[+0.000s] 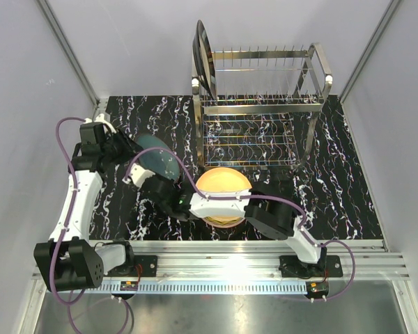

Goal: Load the plates into the dish rack
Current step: Insert the plate into the dish rack

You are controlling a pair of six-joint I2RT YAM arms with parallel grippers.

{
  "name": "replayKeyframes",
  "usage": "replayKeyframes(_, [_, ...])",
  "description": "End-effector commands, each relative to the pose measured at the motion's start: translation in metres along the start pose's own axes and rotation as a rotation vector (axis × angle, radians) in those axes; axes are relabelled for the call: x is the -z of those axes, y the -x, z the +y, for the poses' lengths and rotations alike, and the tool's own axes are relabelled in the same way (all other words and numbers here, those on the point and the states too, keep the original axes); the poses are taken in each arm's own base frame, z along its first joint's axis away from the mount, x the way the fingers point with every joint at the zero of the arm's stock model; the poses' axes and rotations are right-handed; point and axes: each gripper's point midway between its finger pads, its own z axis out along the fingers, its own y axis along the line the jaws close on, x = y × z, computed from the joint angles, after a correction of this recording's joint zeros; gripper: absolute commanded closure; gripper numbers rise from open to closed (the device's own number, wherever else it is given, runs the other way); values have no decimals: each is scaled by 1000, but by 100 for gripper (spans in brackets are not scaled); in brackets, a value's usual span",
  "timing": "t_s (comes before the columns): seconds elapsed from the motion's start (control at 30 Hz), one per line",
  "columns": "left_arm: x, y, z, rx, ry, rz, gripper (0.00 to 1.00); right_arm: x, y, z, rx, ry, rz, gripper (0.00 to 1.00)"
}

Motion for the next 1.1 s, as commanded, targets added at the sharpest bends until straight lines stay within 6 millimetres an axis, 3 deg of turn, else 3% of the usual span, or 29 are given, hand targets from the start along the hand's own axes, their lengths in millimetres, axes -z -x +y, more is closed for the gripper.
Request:
replayKeyframes(0.0, [18,45,-49,-80,-184,-164,59,43,75,5,-107,90,-181,100])
replayKeyframes(0.17, [19,45,-48,-86,-179,-167,47,48,76,7,-142,119,-175,100])
replayKeyframes(0.3, [19,46,-44,-86,-154,-173,31,52,77,6,-177,131,-175,100])
replayKeyframes(0.53, [28,62,-28,-93,-67,-235,13,63,85,1,-244,142,-195,100])
replayKeyframes(0.77, [37,73,-13,-85,12,-288,2,84,102,-18,-341,143,-240,100])
replayKeyframes(0.87, [37,75,-10,-81,27,-290,1,93,105,-22,-364,161,-250,100])
replayKeyframes(1.07, [38,77,-4,-68,49,-294,1,127,134,-40,-404,201,-320,100])
